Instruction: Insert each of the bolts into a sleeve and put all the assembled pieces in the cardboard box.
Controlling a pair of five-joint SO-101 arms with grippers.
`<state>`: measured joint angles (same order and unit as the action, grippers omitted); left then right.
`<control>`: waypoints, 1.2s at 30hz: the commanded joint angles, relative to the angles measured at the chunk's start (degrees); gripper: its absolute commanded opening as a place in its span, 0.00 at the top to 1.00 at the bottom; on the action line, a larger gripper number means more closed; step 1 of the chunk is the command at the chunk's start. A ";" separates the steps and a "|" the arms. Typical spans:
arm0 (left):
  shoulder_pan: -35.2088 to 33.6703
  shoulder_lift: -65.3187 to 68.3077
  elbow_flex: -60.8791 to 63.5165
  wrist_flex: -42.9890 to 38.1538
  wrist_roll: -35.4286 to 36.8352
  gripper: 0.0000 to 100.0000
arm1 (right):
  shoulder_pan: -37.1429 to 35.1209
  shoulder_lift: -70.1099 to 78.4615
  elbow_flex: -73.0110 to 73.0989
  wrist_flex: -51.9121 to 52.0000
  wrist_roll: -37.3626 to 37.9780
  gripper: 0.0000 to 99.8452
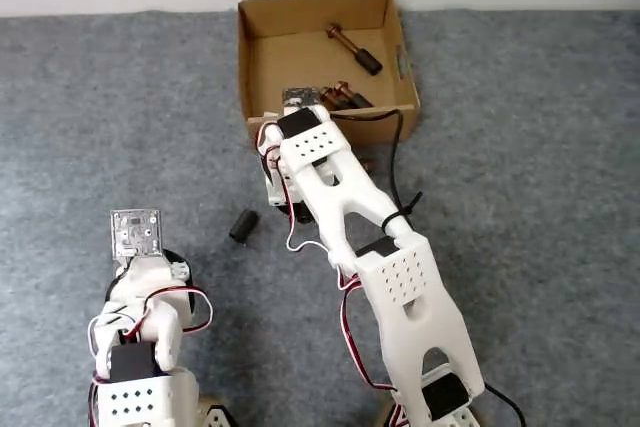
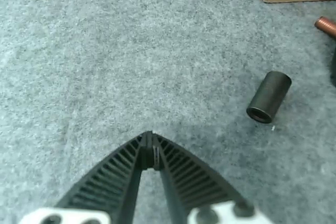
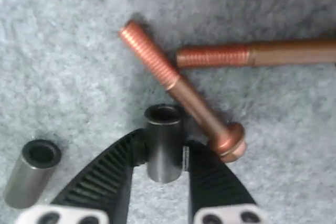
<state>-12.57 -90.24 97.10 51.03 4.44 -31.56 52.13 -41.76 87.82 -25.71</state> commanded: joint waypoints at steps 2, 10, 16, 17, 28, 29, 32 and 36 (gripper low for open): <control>-0.09 -0.35 -0.31 -1.05 -0.62 1.00 | -0.31 -3.12 -3.60 2.07 1.32 0.99; 2.20 -0.44 -0.31 -1.05 -0.62 0.99 | -2.24 -11.74 -10.29 14.99 1.23 0.99; 2.20 -0.53 -0.31 -1.05 -0.62 0.99 | -2.77 -22.29 -10.11 15.08 1.23 0.99; 2.20 -0.53 -0.31 -1.05 -0.62 0.99 | -3.03 -24.22 -10.11 15.16 1.23 0.99; 2.20 -0.53 -0.31 -0.97 -0.53 0.99 | 4.18 -54.20 16.79 14.99 -3.34 0.99; 2.20 -0.53 -0.31 -0.97 -0.53 0.99 | 5.41 -56.92 19.96 14.99 -3.78 0.99; 2.20 -0.53 -0.31 -0.97 -0.53 0.99 | 9.89 -64.48 28.04 14.90 -4.22 0.99; 1.93 -0.53 -1.19 -0.70 -0.53 0.99 | 16.31 -73.71 37.01 14.90 -4.22 0.99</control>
<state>-10.46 -90.24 97.10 51.03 4.35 -19.96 -13.63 -8.79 100.48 -29.14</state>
